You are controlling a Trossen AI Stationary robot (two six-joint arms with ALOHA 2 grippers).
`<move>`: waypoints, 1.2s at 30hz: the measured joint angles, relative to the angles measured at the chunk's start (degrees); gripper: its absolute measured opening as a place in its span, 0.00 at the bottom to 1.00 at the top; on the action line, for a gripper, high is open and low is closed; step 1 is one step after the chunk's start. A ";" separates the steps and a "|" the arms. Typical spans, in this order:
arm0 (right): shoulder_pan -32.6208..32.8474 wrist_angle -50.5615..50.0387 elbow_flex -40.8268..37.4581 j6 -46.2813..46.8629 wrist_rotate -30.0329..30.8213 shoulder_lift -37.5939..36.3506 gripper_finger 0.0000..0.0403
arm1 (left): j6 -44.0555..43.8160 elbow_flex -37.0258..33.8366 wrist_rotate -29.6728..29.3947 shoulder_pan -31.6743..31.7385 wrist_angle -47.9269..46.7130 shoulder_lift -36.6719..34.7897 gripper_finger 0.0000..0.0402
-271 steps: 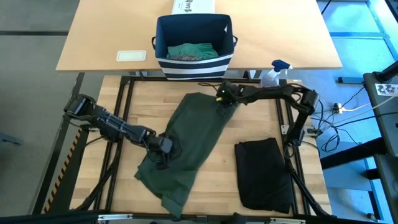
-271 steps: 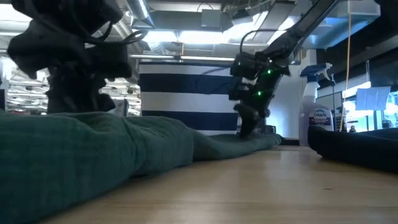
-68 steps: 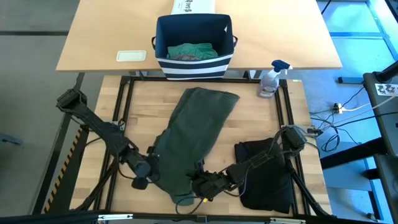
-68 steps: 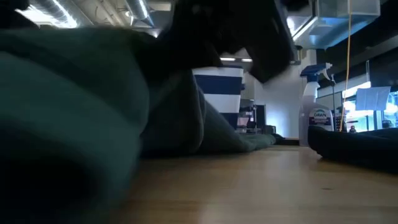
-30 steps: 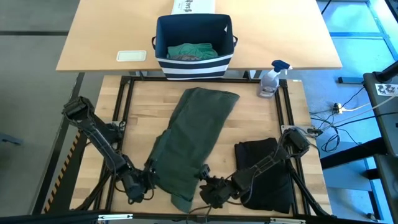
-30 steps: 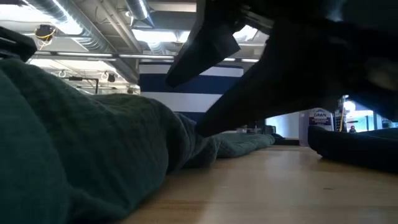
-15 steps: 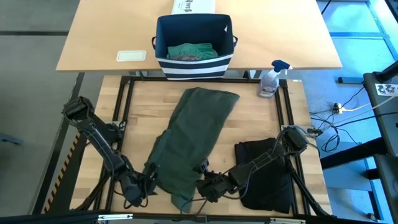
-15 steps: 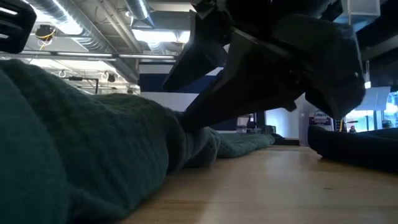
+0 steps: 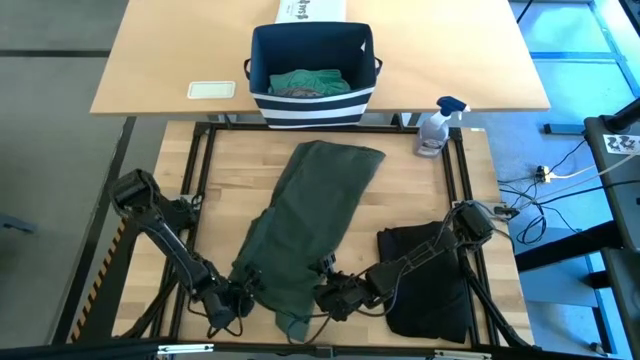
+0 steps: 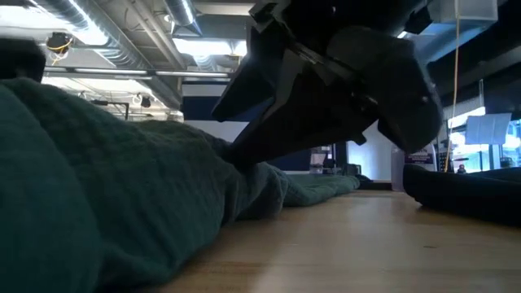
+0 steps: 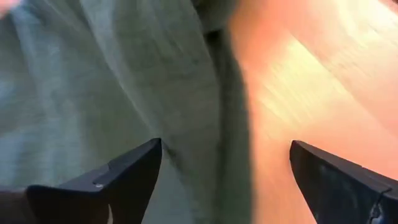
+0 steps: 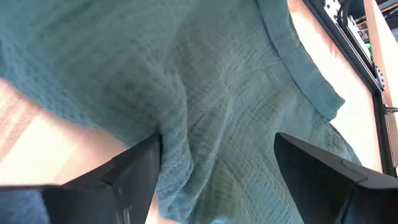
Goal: Fold Laundry from Bin
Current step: Fold the green polo shirt
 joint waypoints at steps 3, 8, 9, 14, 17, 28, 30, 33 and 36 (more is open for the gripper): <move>-0.21 0.02 0.00 0.43 0.04 0.00 0.76 | -0.09 1.70 -4.93 0.00 -3.60 1.57 0.85; -0.63 0.00 0.00 1.28 0.03 0.00 0.76 | -1.05 2.17 -10.34 0.00 -6.92 3.21 0.84; -0.71 -0.01 0.00 1.30 -0.01 0.00 0.76 | -1.07 2.22 -10.84 -0.02 -7.39 3.60 0.84; -0.75 -0.02 0.00 1.46 0.00 0.00 0.76 | -1.20 2.17 -12.59 -0.91 -7.76 4.14 0.84; -0.75 -0.04 0.00 1.45 0.00 0.02 0.76 | -1.15 2.50 -14.98 -2.45 -8.10 4.16 0.82; -0.75 -0.02 0.02 2.52 -0.02 0.02 0.76 | -6.79 3.83 -24.37 -4.27 -13.81 4.28 0.63; -0.75 -0.04 0.02 2.93 -0.02 0.02 0.76 | -7.80 3.85 -24.32 -4.27 -13.79 4.28 0.60; -0.75 -0.04 0.02 2.97 -0.02 0.02 0.76 | -8.05 3.85 -24.00 -4.29 -13.34 4.28 0.55; -0.75 -0.04 0.02 2.97 -0.02 0.02 0.76 | -8.22 3.90 -22.27 -4.13 -12.69 4.28 0.51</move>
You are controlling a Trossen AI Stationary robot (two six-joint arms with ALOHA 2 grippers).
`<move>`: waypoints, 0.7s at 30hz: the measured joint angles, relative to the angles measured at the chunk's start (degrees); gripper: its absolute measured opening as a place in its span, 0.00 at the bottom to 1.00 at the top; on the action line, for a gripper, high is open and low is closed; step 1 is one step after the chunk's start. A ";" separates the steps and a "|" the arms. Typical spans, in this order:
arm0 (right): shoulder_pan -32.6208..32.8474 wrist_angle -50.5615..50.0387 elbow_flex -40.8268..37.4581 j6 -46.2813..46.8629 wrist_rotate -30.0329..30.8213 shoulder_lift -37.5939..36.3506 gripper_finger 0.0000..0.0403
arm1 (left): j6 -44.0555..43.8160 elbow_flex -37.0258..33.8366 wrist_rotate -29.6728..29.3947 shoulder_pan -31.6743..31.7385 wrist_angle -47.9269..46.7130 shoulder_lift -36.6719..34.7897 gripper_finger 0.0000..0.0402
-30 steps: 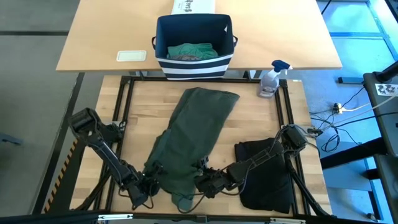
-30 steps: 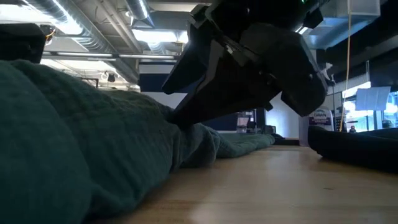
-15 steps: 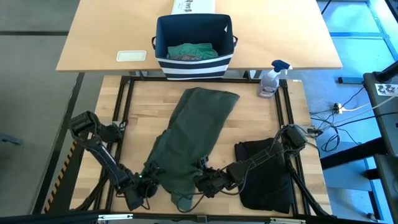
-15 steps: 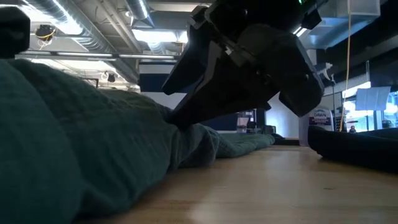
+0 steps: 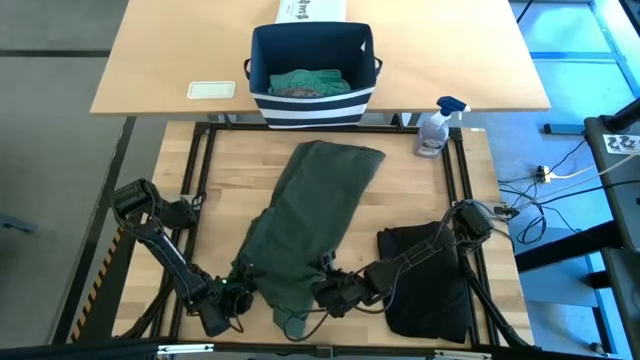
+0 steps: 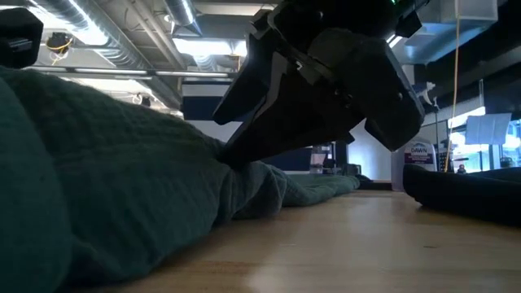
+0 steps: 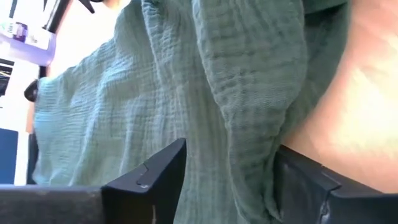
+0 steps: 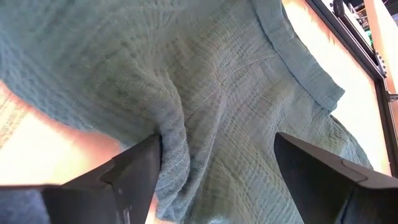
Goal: Fold Laundry from Bin
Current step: Fold the green polo shirt
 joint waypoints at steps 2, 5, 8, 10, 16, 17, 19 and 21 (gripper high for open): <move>0.00 0.02 0.00 -0.15 0.17 0.00 0.76 | -0.26 0.02 0.15 0.15 0.09 0.02 0.48; 0.03 -0.03 0.00 -1.13 2.48 0.00 0.76 | -0.22 0.04 1.13 0.44 0.14 0.07 0.40; 0.35 0.30 0.00 -3.70 5.65 -0.21 0.76 | -0.22 0.04 1.24 0.76 0.60 0.07 0.26; 0.60 1.46 0.01 -5.27 6.80 -0.48 0.76 | -0.22 0.07 1.22 0.79 1.09 0.07 0.14; 1.94 0.48 0.07 -6.93 6.49 -0.68 0.76 | 0.04 0.07 -0.39 1.43 1.70 0.07 0.01; 2.25 0.16 0.07 -7.30 6.76 -0.68 0.76 | 0.06 0.07 -0.74 1.59 1.67 0.04 0.01; 3.07 -0.60 0.07 -8.47 8.55 -0.68 0.76 | 0.22 0.10 -0.99 1.94 1.65 -0.25 0.01; 4.07 -1.18 0.07 -10.15 11.03 -0.68 0.76 | 0.26 0.56 -1.74 2.20 0.90 -0.66 0.01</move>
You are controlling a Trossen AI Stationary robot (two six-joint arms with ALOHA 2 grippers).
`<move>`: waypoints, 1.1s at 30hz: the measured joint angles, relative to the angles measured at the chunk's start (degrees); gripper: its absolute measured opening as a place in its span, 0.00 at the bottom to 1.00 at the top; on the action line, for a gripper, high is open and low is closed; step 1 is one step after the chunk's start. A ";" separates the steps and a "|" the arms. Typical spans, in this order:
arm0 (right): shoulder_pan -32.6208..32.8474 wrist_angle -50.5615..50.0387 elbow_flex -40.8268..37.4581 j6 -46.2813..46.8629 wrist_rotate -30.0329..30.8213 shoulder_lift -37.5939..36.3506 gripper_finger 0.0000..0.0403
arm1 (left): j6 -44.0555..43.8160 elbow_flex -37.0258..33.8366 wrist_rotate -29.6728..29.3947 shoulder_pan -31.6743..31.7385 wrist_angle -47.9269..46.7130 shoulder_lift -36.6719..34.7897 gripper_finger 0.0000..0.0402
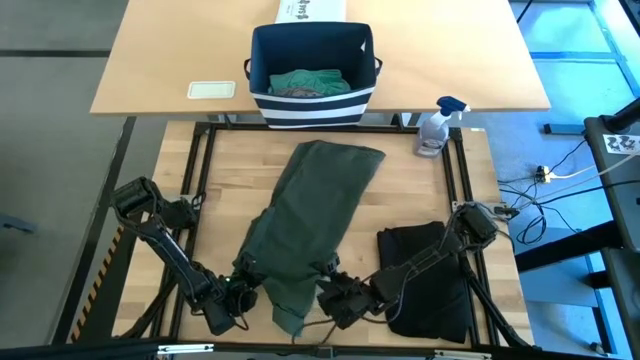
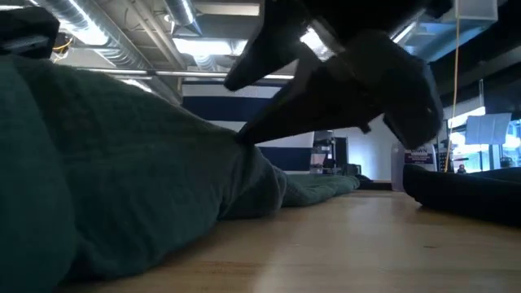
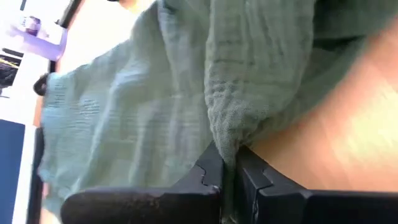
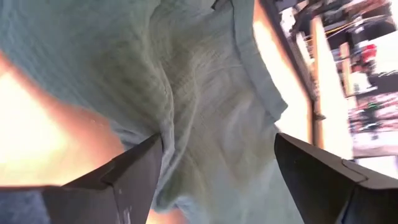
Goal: Fold Laundry from Bin
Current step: Fold the green polo shirt
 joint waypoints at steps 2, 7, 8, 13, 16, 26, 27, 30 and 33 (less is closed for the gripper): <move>1.20 0.06 0.00 -2.37 2.25 0.00 0.76 | 0.01 1.14 -1.07 0.16 -1.18 -0.72 0.01; 3.76 0.26 0.00 -3.66 3.07 -0.02 0.76 | 1.48 4.21 -4.81 1.20 -4.10 -3.75 0.01; 4.28 0.30 0.00 -3.56 3.07 -0.02 0.76 | 1.51 4.80 -5.24 1.56 -4.53 -4.48 0.00; 6.15 4.36 -0.02 -3.44 3.08 -0.02 0.76 | 1.52 7.26 -6.08 4.51 -5.82 -7.85 0.00; 6.78 8.71 -0.02 -3.96 3.27 -0.04 0.76 | 1.54 9.05 -6.20 6.82 -5.97 -9.29 0.00; 6.85 13.16 -0.03 -4.18 6.66 0.50 0.76 | 7.75 15.79 -2.96 14.13 -5.91 -10.18 0.00; 6.84 13.25 -0.04 -4.19 6.95 0.80 0.76 | 8.36 16.25 -2.94 14.55 -6.08 -10.18 0.00; 6.52 13.10 -0.07 -4.22 9.38 1.33 0.76 | 10.20 18.06 -2.88 15.71 -6.70 -10.18 0.00; 6.33 13.58 -0.09 -3.62 11.79 1.85 0.76 | 10.58 19.89 -2.84 16.96 -7.12 -10.18 0.00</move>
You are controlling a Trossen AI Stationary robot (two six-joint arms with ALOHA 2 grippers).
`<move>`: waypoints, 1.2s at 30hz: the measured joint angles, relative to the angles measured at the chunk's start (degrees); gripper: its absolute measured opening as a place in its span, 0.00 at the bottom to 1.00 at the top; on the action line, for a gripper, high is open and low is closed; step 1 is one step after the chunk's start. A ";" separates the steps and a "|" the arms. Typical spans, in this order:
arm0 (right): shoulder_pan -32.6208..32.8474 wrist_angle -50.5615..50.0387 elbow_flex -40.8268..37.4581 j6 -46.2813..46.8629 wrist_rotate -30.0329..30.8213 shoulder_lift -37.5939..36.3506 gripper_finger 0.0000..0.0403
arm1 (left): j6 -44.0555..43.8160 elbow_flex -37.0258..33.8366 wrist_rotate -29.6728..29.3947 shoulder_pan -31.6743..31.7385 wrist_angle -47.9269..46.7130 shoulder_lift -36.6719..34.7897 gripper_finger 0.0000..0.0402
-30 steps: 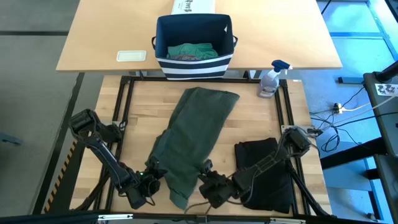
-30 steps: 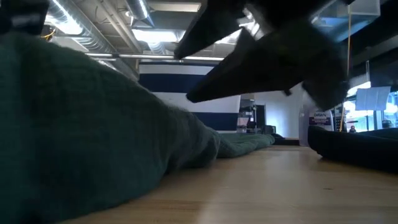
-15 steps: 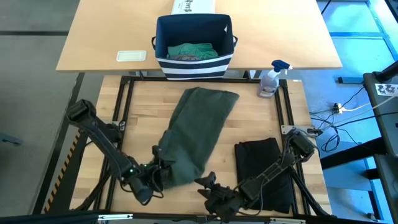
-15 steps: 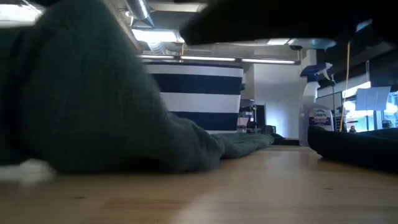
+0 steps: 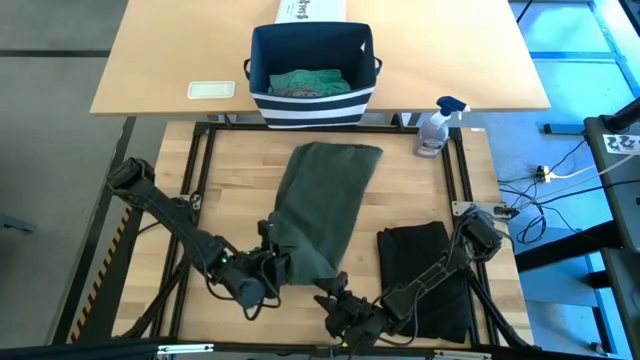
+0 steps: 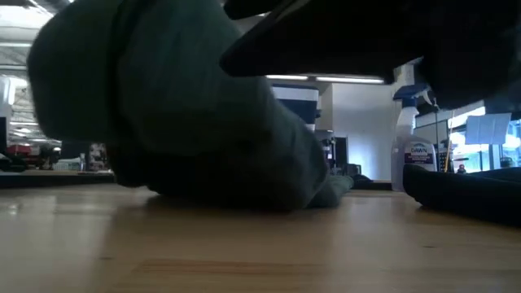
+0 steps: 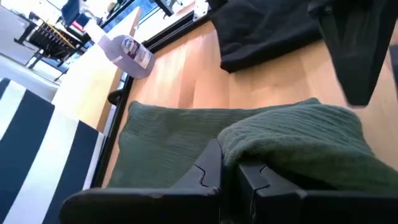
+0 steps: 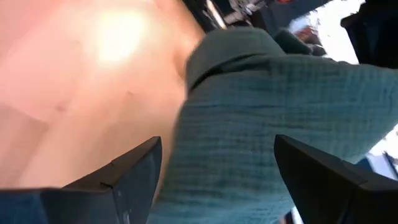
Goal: Fold Laundry from Bin
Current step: Fold the green polo shirt
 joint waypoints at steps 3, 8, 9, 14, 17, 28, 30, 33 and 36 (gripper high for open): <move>0.00 -0.03 0.00 0.05 2.67 0.18 0.76 | 1.29 2.40 0.04 1.28 -1.56 0.00 0.00; 0.13 -0.45 0.00 -0.70 9.31 0.51 0.76 | 3.05 6.70 0.02 3.68 -4.54 0.00 0.00; 0.13 -0.32 0.00 -0.70 9.57 0.51 0.76 | 3.38 7.52 0.02 4.14 -4.94 0.00 0.00; 0.15 -0.29 0.00 -2.33 13.41 0.87 0.76 | 4.48 10.65 0.41 6.46 -6.35 0.00 0.00; 0.13 -0.24 0.00 -3.91 18.17 0.95 0.76 | 4.50 11.53 2.05 7.65 -6.88 0.00 0.00; -2.54 0.48 -0.02 -4.03 20.64 3.49 0.76 | 4.50 11.53 3.52 10.26 -6.63 0.00 0.00; -3.22 0.85 -0.02 -4.07 21.06 3.94 0.76 | 4.49 11.53 4.75 10.61 -6.59 0.00 0.00; -4.09 1.60 0.00 -4.37 23.03 3.96 0.76 | 4.48 11.53 5.63 11.02 -6.49 -0.01 0.00; -4.50 4.13 -0.02 -6.52 26.61 3.95 0.76 | 4.48 11.53 5.61 11.14 -6.44 -0.04 0.00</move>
